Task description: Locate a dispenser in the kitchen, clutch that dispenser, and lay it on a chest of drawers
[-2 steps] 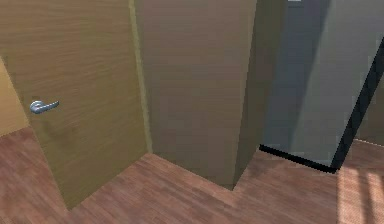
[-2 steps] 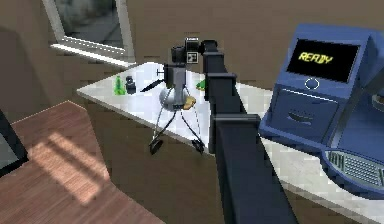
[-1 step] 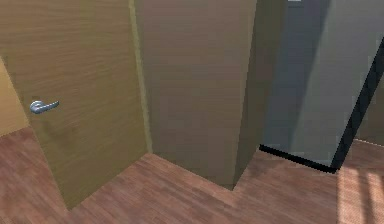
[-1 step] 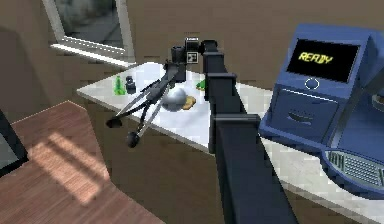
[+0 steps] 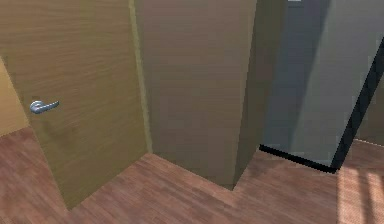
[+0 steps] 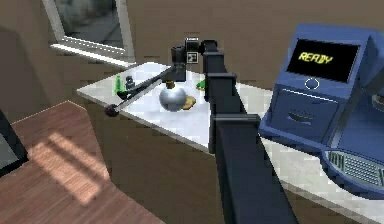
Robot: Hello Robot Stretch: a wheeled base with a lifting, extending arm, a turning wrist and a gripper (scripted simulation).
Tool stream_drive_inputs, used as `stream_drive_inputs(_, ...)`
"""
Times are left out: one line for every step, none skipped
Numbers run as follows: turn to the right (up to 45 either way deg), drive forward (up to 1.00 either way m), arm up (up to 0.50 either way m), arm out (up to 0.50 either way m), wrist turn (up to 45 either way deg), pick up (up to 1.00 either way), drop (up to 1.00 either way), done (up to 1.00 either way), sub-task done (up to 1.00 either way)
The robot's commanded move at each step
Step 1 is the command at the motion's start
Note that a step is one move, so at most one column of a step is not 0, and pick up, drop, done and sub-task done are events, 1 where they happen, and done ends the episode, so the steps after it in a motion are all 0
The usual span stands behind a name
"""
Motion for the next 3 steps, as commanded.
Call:
stream_drive_inputs(0.0, 0.00, 0.00, 0.00, 45.0, 0.00, 0.00, 0.00, 0.00)
stream_drive_inputs(0.0, 0.00, 0.00, 0.00, 30.0, 0.00, 0.00, 0.00, 0.00)
stream_drive_inputs(0.0, 0.00, 0.00, 0.00, 0.0, 1.00, 0.00, 0.00, 0.00)
